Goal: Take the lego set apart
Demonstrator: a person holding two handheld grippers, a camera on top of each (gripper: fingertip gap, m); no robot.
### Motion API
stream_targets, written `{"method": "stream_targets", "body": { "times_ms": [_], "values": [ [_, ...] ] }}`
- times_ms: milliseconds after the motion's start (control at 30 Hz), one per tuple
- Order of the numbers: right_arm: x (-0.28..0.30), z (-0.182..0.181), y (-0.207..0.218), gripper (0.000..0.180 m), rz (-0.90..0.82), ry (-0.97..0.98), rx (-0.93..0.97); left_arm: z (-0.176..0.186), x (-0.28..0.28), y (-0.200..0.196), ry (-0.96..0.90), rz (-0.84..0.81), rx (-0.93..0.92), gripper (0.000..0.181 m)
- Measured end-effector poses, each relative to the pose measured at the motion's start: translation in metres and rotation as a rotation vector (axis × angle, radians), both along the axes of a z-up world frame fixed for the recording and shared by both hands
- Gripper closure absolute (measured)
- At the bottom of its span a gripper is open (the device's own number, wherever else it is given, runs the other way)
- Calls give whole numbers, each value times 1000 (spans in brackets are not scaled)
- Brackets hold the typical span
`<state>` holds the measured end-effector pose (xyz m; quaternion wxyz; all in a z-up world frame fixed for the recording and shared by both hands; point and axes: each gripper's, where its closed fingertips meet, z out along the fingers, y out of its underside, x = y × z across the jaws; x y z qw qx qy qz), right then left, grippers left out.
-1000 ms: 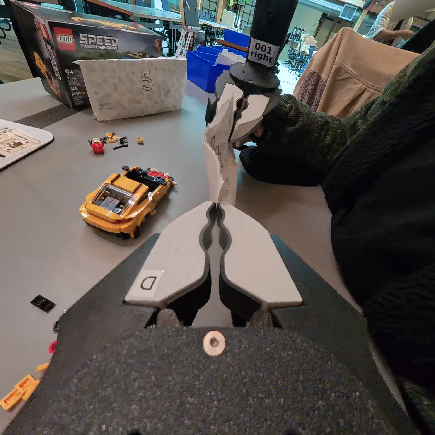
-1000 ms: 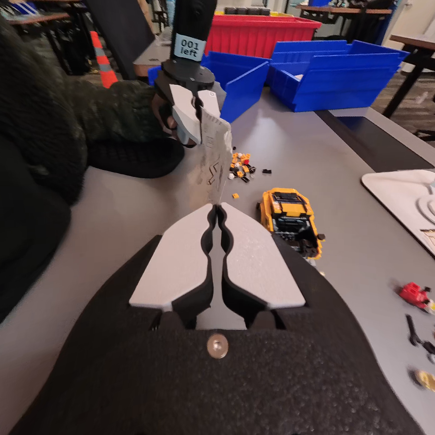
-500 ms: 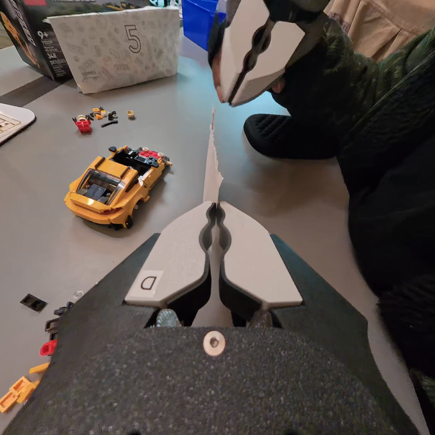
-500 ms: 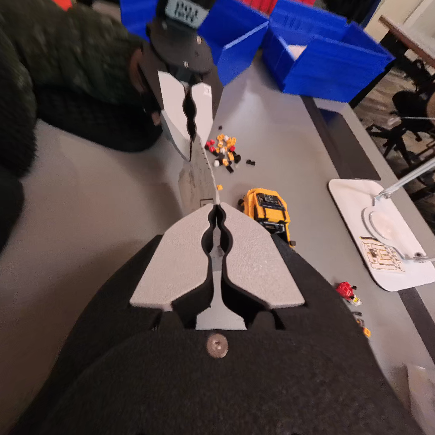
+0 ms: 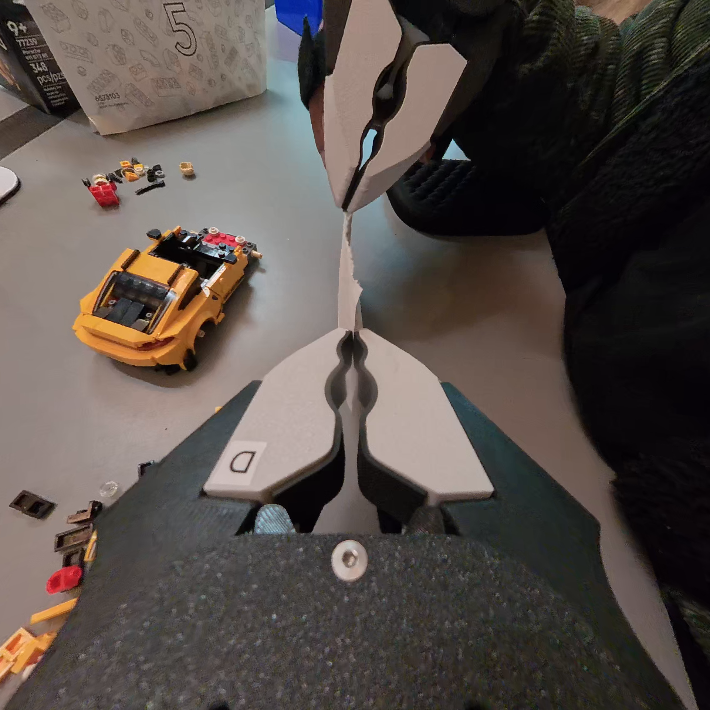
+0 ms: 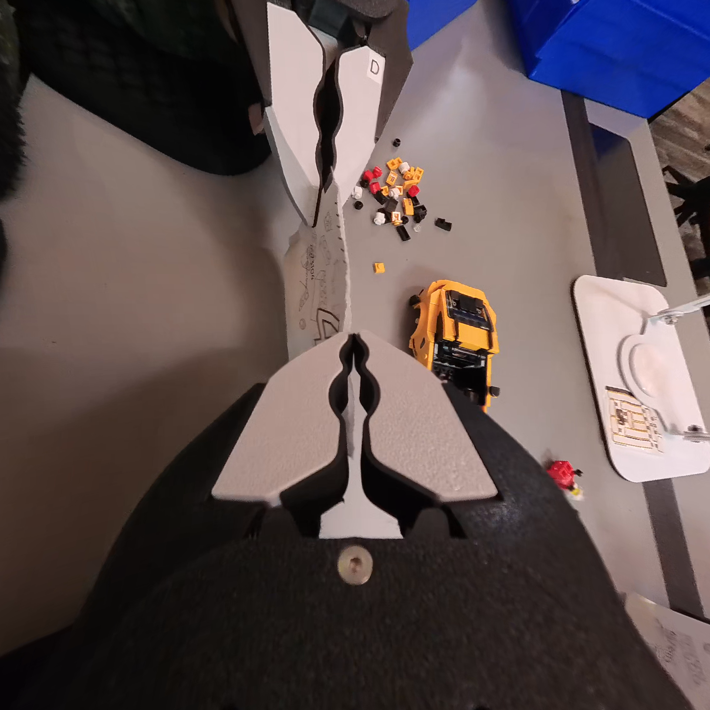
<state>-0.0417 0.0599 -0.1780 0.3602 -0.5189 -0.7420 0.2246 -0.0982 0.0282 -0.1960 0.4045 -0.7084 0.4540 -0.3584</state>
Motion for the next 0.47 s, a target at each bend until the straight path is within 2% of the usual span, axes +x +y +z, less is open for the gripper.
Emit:
{"method": "stream_targets", "body": {
  "times_ms": [33,333,467],
  "values": [
    [1,0,1,180,3,-3,21,0,0,0,-4,0,-15,181],
    [1,-3,-3,180,51,0,247,-3,-2,1,-66,30,-216,181],
    [2,-7,-11,180,88,-35,231,-5,0,-2,-51,13,-207,181]
  ]
}}
